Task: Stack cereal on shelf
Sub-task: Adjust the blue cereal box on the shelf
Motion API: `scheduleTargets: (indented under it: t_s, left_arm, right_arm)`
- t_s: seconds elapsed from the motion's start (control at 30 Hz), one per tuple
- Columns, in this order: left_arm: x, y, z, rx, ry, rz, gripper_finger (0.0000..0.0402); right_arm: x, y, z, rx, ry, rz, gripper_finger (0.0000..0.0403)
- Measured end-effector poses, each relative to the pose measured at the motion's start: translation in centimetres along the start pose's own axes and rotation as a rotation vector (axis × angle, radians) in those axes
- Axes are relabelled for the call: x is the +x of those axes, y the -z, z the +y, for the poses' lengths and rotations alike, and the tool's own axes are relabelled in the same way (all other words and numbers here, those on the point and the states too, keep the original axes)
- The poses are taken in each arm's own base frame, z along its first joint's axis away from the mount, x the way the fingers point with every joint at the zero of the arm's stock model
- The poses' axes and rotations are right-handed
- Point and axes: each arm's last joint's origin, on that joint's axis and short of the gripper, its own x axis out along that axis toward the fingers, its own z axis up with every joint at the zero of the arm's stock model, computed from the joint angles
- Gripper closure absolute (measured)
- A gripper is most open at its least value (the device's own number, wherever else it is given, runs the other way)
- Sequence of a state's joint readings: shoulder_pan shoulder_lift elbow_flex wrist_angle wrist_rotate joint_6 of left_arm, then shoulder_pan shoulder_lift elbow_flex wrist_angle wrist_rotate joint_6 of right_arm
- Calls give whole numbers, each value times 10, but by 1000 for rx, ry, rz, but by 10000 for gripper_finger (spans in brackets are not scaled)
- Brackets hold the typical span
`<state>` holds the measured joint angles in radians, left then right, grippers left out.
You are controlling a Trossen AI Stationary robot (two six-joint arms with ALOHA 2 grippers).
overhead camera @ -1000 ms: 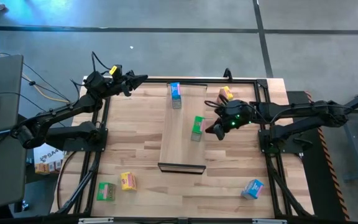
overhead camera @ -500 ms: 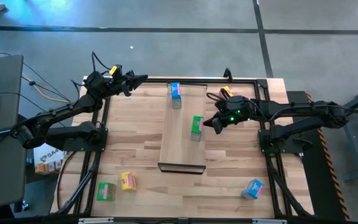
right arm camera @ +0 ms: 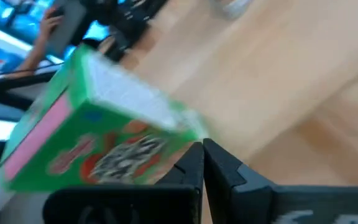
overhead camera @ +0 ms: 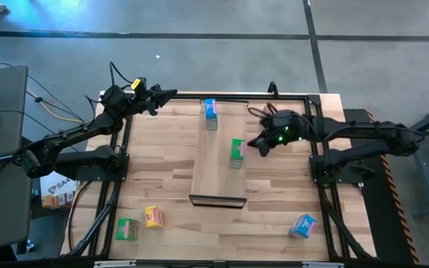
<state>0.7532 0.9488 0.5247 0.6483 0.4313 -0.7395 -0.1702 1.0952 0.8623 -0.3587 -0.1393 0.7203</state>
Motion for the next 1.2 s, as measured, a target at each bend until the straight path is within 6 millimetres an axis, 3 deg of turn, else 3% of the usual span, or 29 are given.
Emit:
scheduleTargets:
  t_s: [0.13,0.33,0.43,0.6,0.8,1.2]
  left_arm:
    - [0,0,0,-12,2,1,401]
    - [-1,-1,1,-14,-2,-2,401]
    - [-1,-2,2,-14,-11,-9,401]
    - [-2,-3,4,-37,-18,-15,402]
    - [-2,-3,4,-39,-18,-14,402]
    - [-2,0,7,-8,-51,21,402]
  right_arm:
    - [-17,-20,-8,-13,82,-33,403]
    - [-33,-70,-10,-29,103,-165,403]
    - [-25,-94,-12,-10,88,-165,403]
    - [15,-116,-22,73,106,-86,403]
    - [55,-123,-31,237,58,-29,403]
    - [75,-114,-17,303,7,-6,403]
